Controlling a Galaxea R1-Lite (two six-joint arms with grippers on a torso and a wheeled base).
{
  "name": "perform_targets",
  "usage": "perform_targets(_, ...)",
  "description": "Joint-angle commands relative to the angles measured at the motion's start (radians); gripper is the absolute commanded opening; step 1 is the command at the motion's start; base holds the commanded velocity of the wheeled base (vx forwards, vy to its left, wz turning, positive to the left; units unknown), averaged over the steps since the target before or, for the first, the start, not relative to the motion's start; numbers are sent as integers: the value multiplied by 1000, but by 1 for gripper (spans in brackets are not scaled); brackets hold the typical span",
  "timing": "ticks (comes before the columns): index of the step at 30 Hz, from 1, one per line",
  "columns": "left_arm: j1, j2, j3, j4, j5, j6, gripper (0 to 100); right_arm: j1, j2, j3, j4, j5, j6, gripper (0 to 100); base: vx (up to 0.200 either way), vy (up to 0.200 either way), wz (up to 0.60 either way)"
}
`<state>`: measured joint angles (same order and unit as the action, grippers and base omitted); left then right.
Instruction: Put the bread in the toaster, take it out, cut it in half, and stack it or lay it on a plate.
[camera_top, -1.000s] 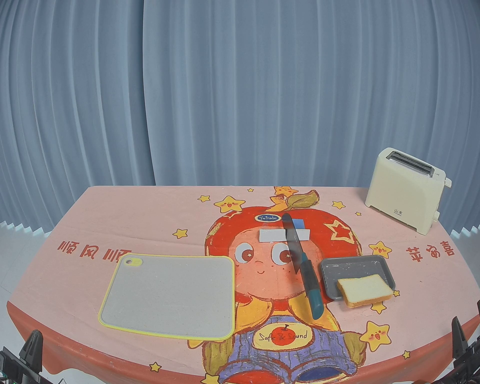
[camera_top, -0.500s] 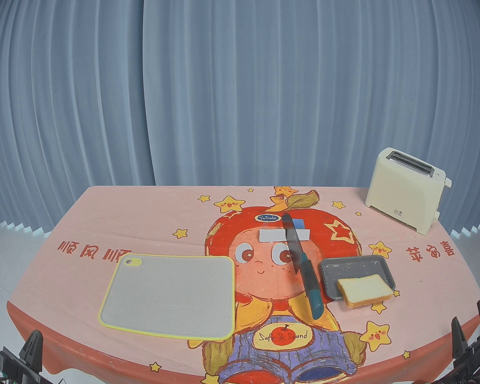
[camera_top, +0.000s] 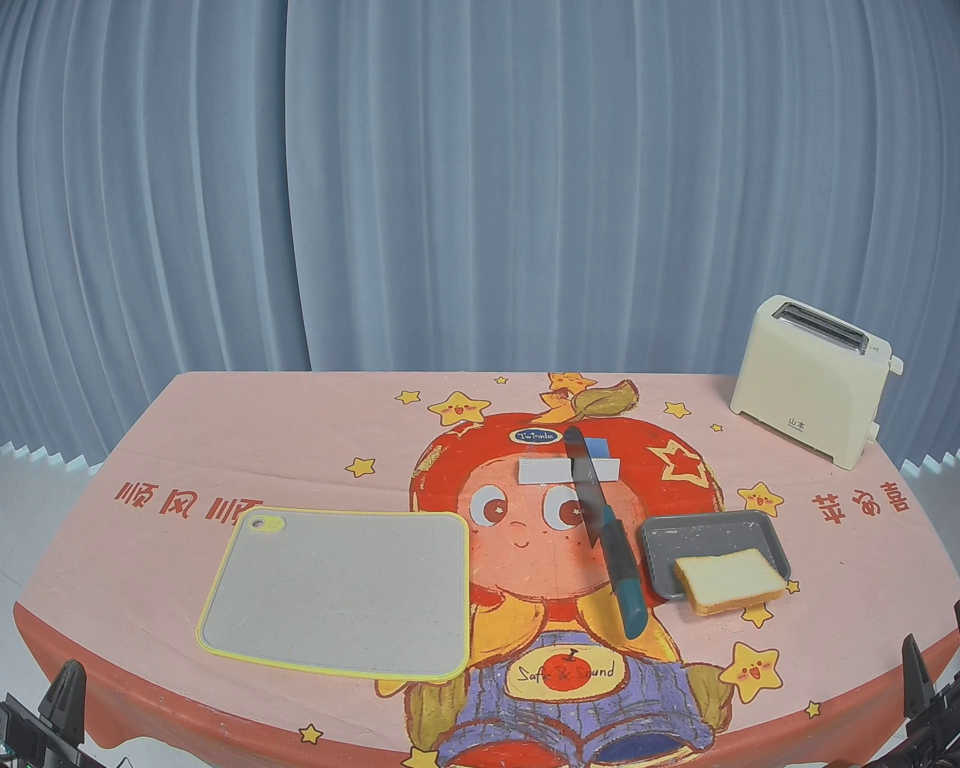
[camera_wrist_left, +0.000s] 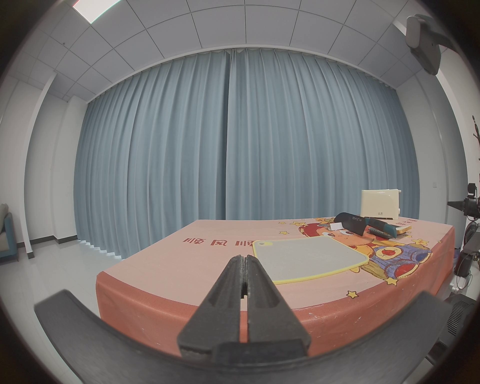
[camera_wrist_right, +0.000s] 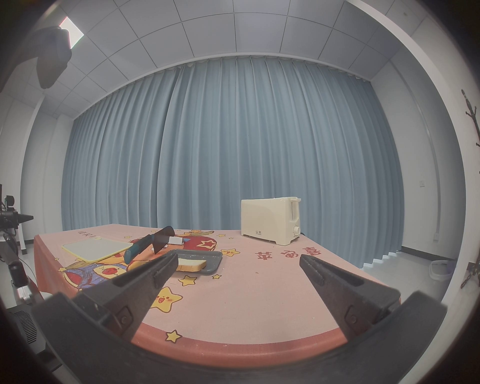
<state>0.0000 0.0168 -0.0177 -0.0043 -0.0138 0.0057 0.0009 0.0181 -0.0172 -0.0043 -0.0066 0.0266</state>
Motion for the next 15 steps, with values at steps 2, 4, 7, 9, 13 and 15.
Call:
perform_targets(2,0,-8,18,0,0,0,0,1,-18,17,-2,2,-2,100,0,0,0)
perform_targets(4,0,-8,18,0,0,0,0,-1,-18,17,-2,2,-4,100,0,0,0)
perform_targets(7,0,-8,18,-2,0,0,0,-1,-18,17,-2,2,-7,100,0,0,0)
perform_targets(9,0,-8,18,0,0,0,0,1,-18,17,-2,0,-7,100,0,0,0)
perform_targets(13,0,-8,18,0,0,0,0,-1,-18,17,-2,-6,-5,100,0,0,0)
perform_targets(15,0,-9,18,0,0,0,0,-1,-18,17,-2,-6,-5,100,0,0,0)
